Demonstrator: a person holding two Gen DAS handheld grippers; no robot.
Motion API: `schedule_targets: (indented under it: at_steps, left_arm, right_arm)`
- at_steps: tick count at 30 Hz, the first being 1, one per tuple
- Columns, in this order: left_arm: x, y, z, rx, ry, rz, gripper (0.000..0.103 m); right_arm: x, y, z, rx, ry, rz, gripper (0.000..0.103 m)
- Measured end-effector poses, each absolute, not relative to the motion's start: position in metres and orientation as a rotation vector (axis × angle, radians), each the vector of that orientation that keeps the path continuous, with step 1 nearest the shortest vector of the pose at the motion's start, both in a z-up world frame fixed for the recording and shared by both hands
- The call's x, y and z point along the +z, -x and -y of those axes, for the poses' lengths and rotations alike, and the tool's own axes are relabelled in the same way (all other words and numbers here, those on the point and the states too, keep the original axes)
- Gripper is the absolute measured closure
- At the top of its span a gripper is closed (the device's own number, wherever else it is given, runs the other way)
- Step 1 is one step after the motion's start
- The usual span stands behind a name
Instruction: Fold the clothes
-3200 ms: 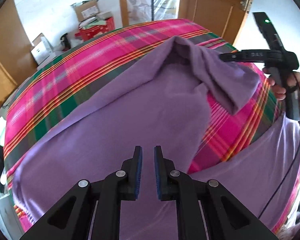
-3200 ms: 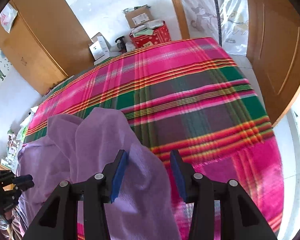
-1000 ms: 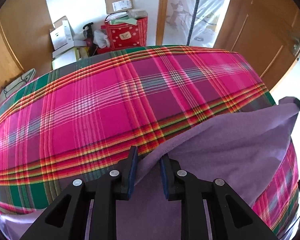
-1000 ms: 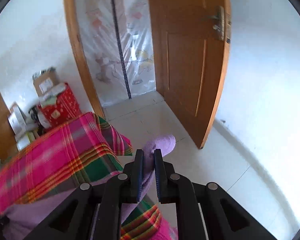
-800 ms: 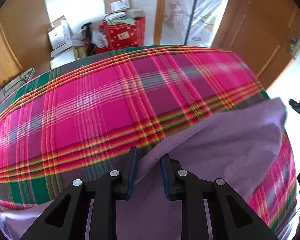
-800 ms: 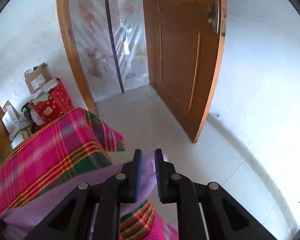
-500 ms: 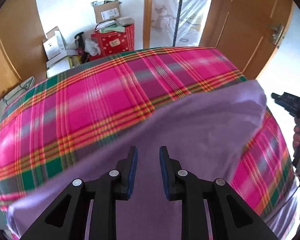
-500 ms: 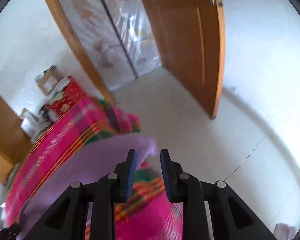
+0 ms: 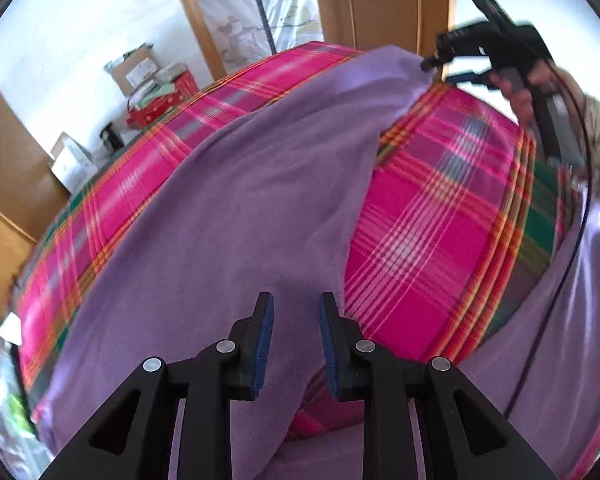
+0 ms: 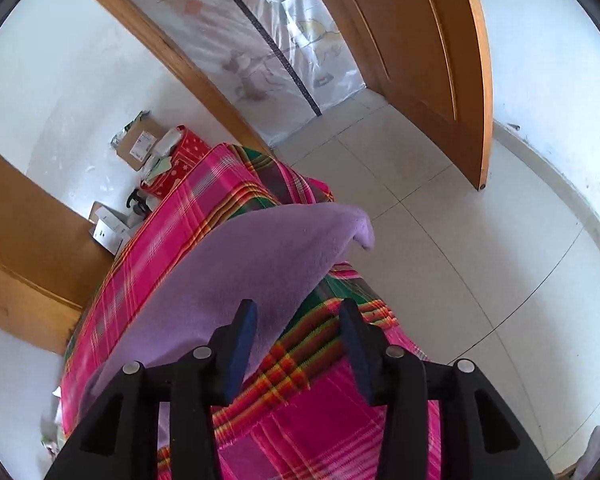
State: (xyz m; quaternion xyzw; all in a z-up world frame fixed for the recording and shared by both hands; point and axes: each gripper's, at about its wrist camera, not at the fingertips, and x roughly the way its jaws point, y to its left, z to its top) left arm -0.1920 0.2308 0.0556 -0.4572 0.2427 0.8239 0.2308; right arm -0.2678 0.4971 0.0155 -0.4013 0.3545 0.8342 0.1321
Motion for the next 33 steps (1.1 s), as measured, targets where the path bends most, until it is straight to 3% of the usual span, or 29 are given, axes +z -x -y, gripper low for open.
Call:
schedule_targets:
  at_steps: [6, 20, 24, 25, 26, 27, 33]
  left_arm:
    - [0.052, 0.183, -0.233, 2.253, 1.231, -0.740, 0.079]
    - [0.037, 0.178, -0.246, 2.264, 1.195, -0.914, 0.076]
    - [0.034, 0.179, -0.243, 2.274, 1.187, -0.899, 0.076]
    - [0.034, 0.180, -0.242, 2.274, 1.185, -0.889, 0.080]
    - [0.033, 0.182, -0.240, 2.277, 1.193, -0.868, 0.091]
    - [0.035, 0.184, -0.236, 2.288, 1.200, -0.845, 0.095]
    - [0.052, 0.192, -0.211, 2.330, 1.195, -0.687, 0.098]
  right_arm:
    - [0.013, 0.265, -0.500, 2.415, 1.117, -1.069, 0.059]
    - [0.027, 0.283, -0.474, 2.435, 1.088, -0.859, 0.063]
    - [0.024, 0.283, -0.474, 2.412, 1.086, -0.821, 0.080]
    - [0.023, 0.282, -0.475, 2.405, 1.086, -0.816, 0.088]
    - [0.023, 0.282, -0.476, 2.403, 1.087, -0.812, 0.097]
    - [0.022, 0.281, -0.477, 2.401, 1.088, -0.809, 0.097]
    - [0.029, 0.275, -0.477, 2.395, 1.068, -0.786, 0.100]
